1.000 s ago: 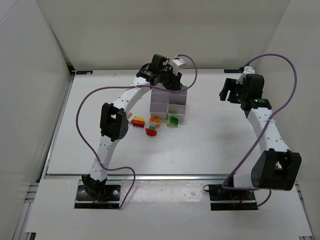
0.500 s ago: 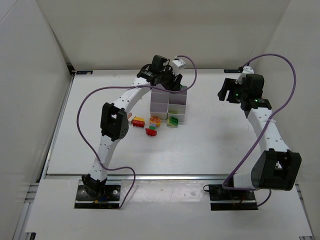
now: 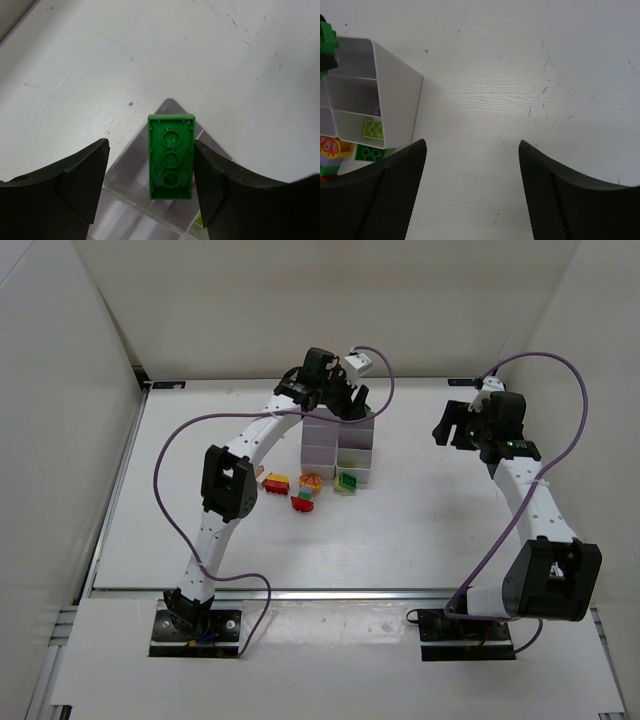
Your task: Sort the legos into containers by color
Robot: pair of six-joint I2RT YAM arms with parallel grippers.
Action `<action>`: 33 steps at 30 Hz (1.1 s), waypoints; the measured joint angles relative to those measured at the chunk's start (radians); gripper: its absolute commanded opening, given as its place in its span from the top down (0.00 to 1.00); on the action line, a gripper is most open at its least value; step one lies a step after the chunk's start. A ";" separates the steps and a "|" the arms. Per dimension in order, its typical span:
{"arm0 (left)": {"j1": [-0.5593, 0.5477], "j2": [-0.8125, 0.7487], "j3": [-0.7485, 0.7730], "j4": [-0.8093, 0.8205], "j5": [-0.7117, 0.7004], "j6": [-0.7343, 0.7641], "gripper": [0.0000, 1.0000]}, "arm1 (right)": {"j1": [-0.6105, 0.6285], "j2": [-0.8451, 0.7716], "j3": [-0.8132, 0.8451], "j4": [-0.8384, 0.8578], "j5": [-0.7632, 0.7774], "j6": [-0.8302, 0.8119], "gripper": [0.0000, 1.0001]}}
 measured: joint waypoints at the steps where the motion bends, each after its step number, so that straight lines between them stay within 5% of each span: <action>1: 0.000 0.000 0.000 0.006 -0.003 0.000 0.23 | 0.000 0.000 0.000 0.003 -0.004 0.000 0.22; 16: 0.002 0.000 -0.011 0.057 -0.019 -0.003 0.23 | 0.000 0.002 -0.012 0.029 -0.115 0.001 0.23; 23: 0.002 -0.012 -0.063 0.073 0.000 -0.003 0.23 | 0.000 0.096 0.019 0.126 -0.278 0.148 0.37; 33: 0.002 -0.057 -0.146 0.105 0.010 -0.001 0.20 | 0.040 0.266 0.188 0.204 -0.363 0.328 0.28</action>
